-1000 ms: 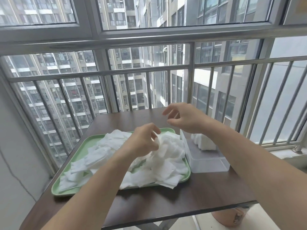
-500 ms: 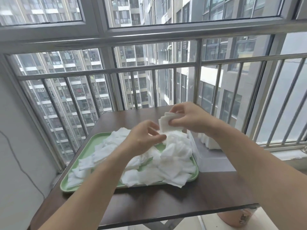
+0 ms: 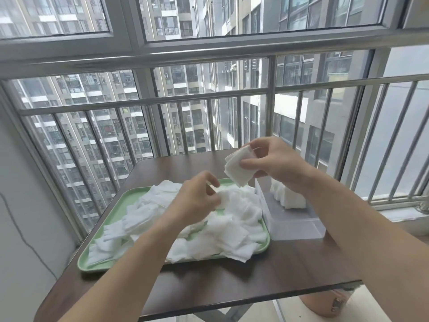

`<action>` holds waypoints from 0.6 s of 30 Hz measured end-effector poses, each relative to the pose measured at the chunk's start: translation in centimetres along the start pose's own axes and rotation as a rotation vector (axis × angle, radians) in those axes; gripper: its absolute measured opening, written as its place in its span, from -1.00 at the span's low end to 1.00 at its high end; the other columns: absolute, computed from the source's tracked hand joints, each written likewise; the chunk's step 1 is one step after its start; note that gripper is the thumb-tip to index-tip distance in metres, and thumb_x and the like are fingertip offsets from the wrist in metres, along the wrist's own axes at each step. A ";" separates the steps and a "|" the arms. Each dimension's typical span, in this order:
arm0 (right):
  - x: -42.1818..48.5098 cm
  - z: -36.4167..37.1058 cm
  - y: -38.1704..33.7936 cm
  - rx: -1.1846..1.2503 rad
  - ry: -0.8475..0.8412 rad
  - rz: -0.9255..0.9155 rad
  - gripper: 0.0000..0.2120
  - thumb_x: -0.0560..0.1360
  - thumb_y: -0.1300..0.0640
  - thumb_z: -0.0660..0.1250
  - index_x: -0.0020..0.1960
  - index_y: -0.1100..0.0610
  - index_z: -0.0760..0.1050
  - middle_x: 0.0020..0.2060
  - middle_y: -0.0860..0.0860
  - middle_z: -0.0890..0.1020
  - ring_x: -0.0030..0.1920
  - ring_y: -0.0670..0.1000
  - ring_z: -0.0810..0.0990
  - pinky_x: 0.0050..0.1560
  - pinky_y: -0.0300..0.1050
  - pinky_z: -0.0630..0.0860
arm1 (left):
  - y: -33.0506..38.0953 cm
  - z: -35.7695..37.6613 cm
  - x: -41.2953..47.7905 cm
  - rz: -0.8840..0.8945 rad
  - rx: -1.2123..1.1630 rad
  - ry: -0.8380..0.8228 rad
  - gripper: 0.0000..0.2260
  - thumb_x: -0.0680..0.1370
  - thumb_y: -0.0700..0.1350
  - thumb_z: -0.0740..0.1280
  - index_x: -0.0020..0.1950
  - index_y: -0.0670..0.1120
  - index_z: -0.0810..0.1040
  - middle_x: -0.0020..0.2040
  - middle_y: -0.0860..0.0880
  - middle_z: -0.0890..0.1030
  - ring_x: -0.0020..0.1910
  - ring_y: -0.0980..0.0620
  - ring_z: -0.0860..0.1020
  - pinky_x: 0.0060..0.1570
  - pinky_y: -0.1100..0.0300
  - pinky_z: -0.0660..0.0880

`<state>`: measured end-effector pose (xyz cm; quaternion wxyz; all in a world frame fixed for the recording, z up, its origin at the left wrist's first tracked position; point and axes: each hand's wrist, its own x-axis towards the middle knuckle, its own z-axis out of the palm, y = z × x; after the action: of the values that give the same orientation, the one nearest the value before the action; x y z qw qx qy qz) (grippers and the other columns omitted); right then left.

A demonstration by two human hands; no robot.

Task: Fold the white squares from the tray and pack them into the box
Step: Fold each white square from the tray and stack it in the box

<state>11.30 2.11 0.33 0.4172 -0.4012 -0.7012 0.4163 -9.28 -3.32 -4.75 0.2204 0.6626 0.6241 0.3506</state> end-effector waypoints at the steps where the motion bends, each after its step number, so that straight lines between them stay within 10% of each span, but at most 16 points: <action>1: 0.0 0.0 0.1 0.025 0.028 0.011 -0.71 0.44 0.27 0.52 0.12 0.20 0.57 -0.02 0.16 0.70 -0.02 0.13 0.71 -0.07 0.03 0.69 | 0.4 -0.5 -0.2 -0.020 -0.141 0.036 -0.86 0.53 -0.23 0.36 0.01 -0.04 0.48 -0.17 -0.06 0.66 -0.34 0.02 0.62 -0.40 0.18 0.51; 10: 0.4 2.7 0.5 0.053 0.030 0.135 -0.76 0.44 0.29 0.50 0.08 0.23 0.55 0.04 0.18 0.66 -0.02 0.09 0.70 -0.23 -0.18 0.65 | 0.4 -2.1 -2.0 -0.261 -0.975 0.028 -0.73 0.56 -0.44 0.13 -0.13 -0.14 0.51 -0.29 -0.12 0.50 -0.40 -0.05 0.57 -0.49 0.23 0.50; 15: 0.6 4.7 0.2 0.014 -0.064 0.150 -0.75 0.43 0.26 0.52 0.07 0.26 0.57 0.00 0.19 0.69 -0.04 0.10 0.72 -0.19 -0.14 0.66 | -0.2 -2.5 -2.2 -0.274 -1.020 0.039 -0.98 0.56 -0.23 0.36 -0.07 -0.15 0.55 -0.25 -0.05 0.62 -0.34 -0.05 0.62 -0.47 0.22 0.53; 18: 0.7 5.6 0.1 0.024 -0.117 0.158 -0.74 0.41 0.26 0.54 0.06 0.28 0.58 -0.05 0.19 0.71 -0.09 0.07 0.73 -0.16 -0.11 0.66 | -1.2 -2.7 -2.4 -0.219 -0.866 0.073 -0.79 0.48 -0.20 0.50 0.01 -0.11 0.50 -0.14 -0.08 0.71 -0.21 -0.09 0.70 -0.36 0.18 0.57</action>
<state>5.94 1.35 -1.26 0.3461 -0.4255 -0.6854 0.4790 -11.99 -5.90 -4.30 0.4910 0.4264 0.4937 0.5774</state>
